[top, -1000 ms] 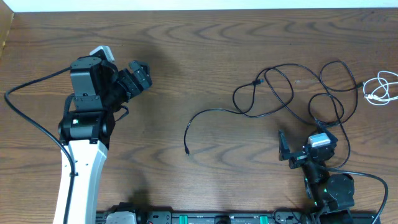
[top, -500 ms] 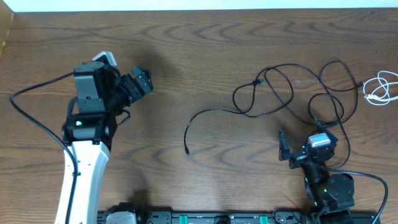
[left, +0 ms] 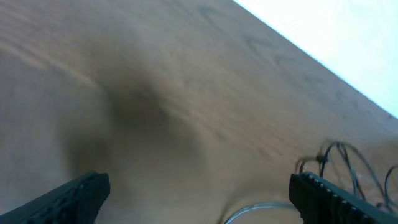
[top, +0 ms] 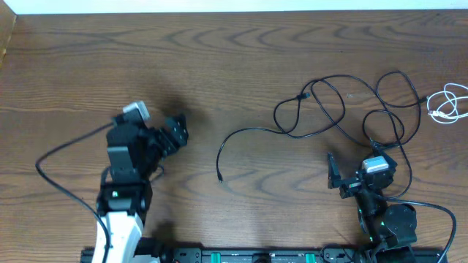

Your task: Untangle cables

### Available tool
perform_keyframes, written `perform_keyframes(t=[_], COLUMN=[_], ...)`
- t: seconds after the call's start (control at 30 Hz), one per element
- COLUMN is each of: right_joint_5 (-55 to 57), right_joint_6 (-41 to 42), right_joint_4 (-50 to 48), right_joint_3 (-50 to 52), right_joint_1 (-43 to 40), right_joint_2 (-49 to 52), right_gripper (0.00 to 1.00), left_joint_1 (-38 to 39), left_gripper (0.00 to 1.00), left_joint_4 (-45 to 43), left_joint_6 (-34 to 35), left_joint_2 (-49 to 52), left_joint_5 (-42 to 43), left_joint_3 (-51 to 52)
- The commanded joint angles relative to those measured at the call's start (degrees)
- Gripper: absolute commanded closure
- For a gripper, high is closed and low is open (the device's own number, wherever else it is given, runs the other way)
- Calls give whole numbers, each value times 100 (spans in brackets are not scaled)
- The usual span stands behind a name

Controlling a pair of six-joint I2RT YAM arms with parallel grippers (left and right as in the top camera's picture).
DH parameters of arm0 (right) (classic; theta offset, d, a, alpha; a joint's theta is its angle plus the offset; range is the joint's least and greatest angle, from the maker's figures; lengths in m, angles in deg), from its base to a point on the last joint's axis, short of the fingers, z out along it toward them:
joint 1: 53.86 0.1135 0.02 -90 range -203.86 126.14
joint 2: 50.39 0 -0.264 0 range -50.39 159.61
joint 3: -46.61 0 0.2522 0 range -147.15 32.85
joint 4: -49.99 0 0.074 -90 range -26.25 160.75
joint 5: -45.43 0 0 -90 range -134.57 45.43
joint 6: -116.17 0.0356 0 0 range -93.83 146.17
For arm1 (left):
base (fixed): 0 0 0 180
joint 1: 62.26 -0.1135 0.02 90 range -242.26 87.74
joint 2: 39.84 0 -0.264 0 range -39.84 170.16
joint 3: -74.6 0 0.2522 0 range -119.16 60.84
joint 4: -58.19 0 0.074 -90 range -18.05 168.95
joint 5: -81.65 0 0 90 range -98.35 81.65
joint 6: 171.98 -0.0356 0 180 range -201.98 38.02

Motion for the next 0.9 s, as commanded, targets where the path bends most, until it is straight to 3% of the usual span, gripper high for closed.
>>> perform_keyframes(t=[0.0, 0.33, 0.73, 0.87], right_joint_5=[68, 68, 68, 68], right_joint_6=[-74, -74, -74, -74], right_joint_4=[26, 26, 26, 26], right_joint_3=[7, 7, 7, 7], right_joint_1=[15, 15, 15, 15], right_joint_2=[-37, -37, -37, -37], right_gripper=[1, 1, 1, 1], left_joint_1=[20, 20, 15, 15], left_gripper=[2, 2, 2, 2], left_joint_4=[-57, -282, -330, -872], left_joint_6=[-13, -13, -13, -13], left_joint_2=[-568, -2297, -3366, -3563], left_joint_5=[-59, -59, -59, -59], left_joint_3=[385, 1200, 1296, 1425])
